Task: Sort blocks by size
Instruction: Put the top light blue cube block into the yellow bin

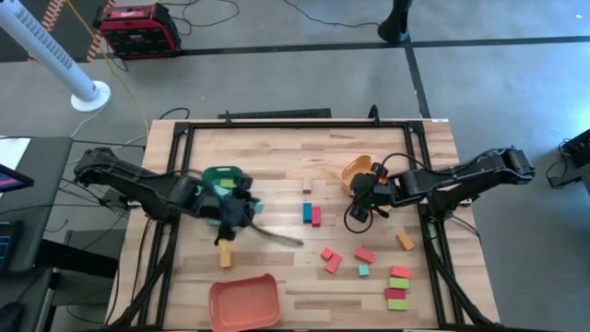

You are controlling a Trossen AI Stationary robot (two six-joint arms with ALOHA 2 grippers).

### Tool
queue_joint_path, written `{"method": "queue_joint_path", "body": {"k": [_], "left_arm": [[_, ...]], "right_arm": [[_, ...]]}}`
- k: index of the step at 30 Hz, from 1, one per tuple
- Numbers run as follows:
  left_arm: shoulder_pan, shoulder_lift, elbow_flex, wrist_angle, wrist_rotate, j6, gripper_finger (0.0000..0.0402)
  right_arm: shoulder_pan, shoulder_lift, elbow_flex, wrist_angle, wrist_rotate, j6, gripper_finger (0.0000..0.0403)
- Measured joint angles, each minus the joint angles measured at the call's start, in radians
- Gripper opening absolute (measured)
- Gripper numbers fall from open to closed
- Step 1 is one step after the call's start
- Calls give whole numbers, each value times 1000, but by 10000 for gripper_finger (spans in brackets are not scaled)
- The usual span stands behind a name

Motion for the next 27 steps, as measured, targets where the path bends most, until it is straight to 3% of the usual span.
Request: {"method": "queue_joint_path", "body": {"k": [2, 9, 17, 27], "left_arm": [[65, -6, -37, 99, 50, 68, 128], [326, -10, -125, 432, 384, 197, 128], [560, 62, -144, 702, 819, 42, 128], [629, 214, -143, 962, 1014, -189, 128]], "right_arm": [[-6, 0, 0, -16, 0, -20, 217], [23, 0, 0, 82, 0, -223, 217], [115, 0, 0, 257, 6, -489, 217], [164, 0, 0, 461, 244, -793, 233]]}}
